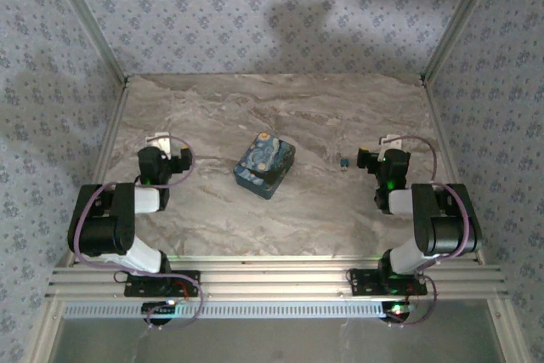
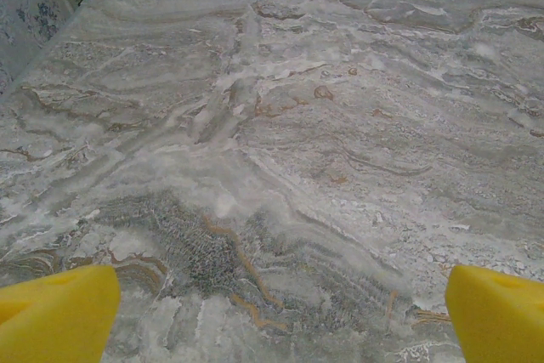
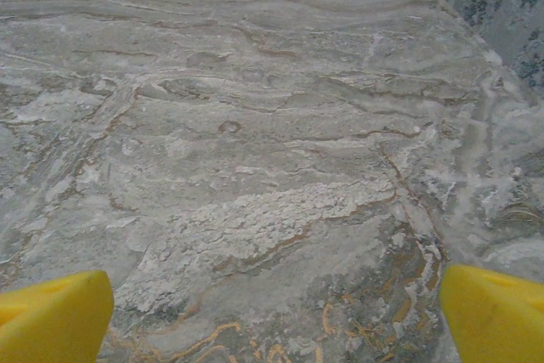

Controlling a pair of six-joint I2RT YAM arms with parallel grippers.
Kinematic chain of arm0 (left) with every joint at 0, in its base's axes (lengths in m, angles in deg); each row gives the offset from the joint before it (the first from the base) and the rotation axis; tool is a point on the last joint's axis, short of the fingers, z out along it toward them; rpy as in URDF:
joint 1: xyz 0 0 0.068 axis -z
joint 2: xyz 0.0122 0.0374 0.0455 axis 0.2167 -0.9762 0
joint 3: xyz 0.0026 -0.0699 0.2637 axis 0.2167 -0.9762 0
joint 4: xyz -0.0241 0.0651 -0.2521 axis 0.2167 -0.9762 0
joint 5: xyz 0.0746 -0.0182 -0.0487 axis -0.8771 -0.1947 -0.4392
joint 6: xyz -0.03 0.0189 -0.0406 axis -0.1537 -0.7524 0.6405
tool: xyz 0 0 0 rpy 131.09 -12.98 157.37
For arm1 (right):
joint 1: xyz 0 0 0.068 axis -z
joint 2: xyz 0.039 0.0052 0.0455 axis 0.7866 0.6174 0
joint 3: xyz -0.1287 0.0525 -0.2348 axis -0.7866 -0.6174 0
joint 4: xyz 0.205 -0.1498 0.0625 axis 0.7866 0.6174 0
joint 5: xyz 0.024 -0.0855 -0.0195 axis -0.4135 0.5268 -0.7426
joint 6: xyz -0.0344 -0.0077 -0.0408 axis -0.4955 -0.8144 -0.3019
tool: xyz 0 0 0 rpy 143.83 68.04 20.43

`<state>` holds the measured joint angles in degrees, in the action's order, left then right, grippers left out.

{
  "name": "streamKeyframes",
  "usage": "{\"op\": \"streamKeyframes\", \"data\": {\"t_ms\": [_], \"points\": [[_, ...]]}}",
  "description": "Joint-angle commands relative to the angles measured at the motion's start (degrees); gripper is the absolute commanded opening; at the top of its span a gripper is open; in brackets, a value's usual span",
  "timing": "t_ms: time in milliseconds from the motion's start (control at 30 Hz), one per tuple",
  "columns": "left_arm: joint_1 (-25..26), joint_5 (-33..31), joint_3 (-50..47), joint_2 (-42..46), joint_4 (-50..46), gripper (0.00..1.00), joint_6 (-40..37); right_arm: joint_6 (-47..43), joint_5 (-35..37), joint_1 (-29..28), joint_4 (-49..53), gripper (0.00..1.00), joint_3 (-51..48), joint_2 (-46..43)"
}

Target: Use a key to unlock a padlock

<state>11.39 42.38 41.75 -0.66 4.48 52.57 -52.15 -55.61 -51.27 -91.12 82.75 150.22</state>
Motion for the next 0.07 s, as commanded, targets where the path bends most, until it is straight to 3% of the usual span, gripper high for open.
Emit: {"op": "streamKeyframes", "data": {"t_ms": [0,33], "points": [[-0.09,0.8,0.62,0.04,0.05,0.98,0.49,-1.04,-2.1,0.44,0.59,1.0,1.25,-0.12],[-0.06,0.86,0.62,0.03,0.03,0.98,0.46,-1.04,-2.14,0.44,0.46,1.0,1.24,-0.14]]}}
